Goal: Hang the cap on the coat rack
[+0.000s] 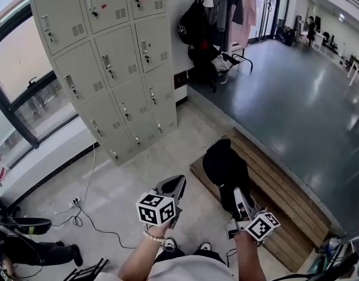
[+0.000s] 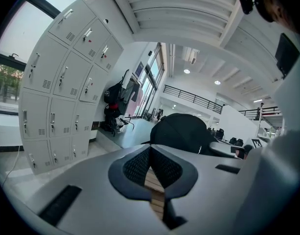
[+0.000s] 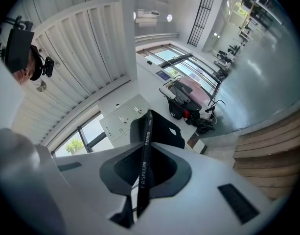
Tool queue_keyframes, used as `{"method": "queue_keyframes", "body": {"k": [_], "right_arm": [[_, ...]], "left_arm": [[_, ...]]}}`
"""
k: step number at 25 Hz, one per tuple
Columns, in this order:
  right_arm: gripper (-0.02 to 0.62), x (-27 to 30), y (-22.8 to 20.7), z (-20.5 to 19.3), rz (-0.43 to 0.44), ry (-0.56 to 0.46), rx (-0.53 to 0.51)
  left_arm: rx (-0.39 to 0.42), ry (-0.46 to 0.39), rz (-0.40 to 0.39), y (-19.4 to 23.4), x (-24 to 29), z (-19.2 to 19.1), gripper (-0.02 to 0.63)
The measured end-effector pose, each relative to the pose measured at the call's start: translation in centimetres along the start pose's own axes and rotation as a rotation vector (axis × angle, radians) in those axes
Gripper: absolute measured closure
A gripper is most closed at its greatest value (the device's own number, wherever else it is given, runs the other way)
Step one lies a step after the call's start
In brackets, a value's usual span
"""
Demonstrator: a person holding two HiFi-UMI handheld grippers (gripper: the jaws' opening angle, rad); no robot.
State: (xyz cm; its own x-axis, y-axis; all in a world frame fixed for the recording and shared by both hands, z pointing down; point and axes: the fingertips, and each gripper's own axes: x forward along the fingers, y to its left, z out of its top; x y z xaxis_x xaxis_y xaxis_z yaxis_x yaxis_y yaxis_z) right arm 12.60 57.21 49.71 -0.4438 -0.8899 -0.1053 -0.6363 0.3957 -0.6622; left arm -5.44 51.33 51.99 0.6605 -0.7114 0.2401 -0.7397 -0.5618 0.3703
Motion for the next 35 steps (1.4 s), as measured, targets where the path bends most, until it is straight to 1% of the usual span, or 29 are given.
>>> {"method": "queue_keyframes", "body": {"k": [3,7,13,18,22,25,30,35], "right_arm": [[0.578,-0.3,-0.4,0.0,-0.002,0.006,-0.025],[0.578,-0.3,-1.3,0.2,-0.006,0.011,-0.022],[0.578,0.6,-2.3,1.9,-0.014,0.022,-0.088],[0.578,1.0,-3.7,3.5,-0.067,0.055,-0.202],[0.578,1.4,-4.9,4.1,-0.065,0.099,-0.216],[0.578,1.7,-6.0,4.4,-0.082,0.144,-0.232],[0.578,3.9,-7.6,4.8,-0.092,0.177,-0.27],[0.578,7.8,-8.6,4.6,-0.094,0.193,-0.294]], "left_arm": [[0.034,0.009,0.015,-0.3,0.4,-0.3,0.607],[0.048,0.018,0.019,-1.0,0.9,-0.7,0.609],[0.066,0.018,0.017,-2.4,2.5,-0.4,0.609],[0.114,0.009,0.018,-4.5,4.3,0.3,0.607],[0.137,-0.001,0.021,-5.9,5.6,0.6,0.608],[0.139,-0.008,0.034,-6.6,6.2,0.5,0.607],[0.139,0.002,0.061,-5.8,8.2,0.5,0.609],[0.129,0.009,0.07,-2.5,10.5,1.8,0.608]]}}
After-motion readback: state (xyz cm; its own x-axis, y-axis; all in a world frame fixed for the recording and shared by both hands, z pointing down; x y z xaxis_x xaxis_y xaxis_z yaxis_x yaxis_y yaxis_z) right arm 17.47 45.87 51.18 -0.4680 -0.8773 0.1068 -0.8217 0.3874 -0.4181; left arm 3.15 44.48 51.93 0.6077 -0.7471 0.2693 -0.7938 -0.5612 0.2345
